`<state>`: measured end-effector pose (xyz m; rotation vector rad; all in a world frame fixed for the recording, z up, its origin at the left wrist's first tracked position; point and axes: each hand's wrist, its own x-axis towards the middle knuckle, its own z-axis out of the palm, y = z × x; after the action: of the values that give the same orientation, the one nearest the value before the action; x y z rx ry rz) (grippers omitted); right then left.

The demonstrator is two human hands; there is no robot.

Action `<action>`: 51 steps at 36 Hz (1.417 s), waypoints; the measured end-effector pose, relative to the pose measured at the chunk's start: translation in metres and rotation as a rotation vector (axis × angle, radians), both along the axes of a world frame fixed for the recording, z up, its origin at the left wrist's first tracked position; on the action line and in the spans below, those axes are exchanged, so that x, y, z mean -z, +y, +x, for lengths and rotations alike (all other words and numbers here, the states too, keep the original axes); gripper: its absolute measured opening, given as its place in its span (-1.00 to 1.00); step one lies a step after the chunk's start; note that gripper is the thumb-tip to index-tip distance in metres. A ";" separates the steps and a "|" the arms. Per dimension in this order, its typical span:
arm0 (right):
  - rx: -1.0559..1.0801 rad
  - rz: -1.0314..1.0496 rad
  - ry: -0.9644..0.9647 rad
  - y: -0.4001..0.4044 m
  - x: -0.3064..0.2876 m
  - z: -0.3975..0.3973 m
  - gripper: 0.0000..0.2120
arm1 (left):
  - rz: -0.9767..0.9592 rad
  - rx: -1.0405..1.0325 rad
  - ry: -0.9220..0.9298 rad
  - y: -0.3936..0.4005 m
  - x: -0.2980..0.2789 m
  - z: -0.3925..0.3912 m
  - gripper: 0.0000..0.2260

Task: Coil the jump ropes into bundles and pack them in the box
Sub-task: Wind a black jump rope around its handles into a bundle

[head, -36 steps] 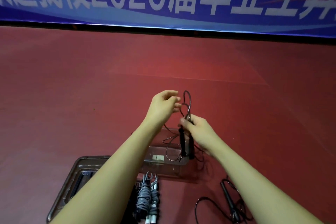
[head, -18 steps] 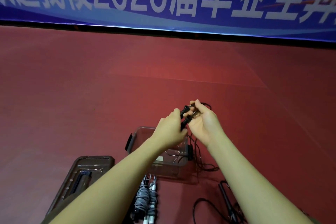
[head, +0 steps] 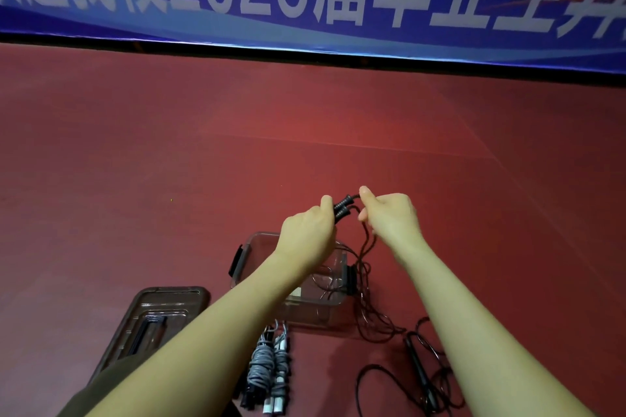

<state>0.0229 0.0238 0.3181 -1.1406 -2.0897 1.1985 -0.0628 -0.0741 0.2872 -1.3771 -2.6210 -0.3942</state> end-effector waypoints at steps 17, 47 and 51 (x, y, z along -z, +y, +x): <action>-0.301 0.452 0.053 -0.006 0.012 0.005 -0.79 | -0.035 -0.066 0.088 -0.008 -0.016 0.000 -0.86; -0.330 -0.292 0.212 -0.027 -0.003 -0.002 -0.45 | 1.257 -0.142 -1.195 0.003 -0.041 -0.001 -0.72; -0.169 0.034 0.064 -0.032 0.003 -0.010 -0.56 | 1.306 -0.241 -1.181 0.009 -0.044 0.004 -0.80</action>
<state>0.0133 -0.0086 0.3147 -0.9140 -2.1842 1.2527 -0.0589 -0.0649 0.3309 -0.2930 -1.9333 -2.7753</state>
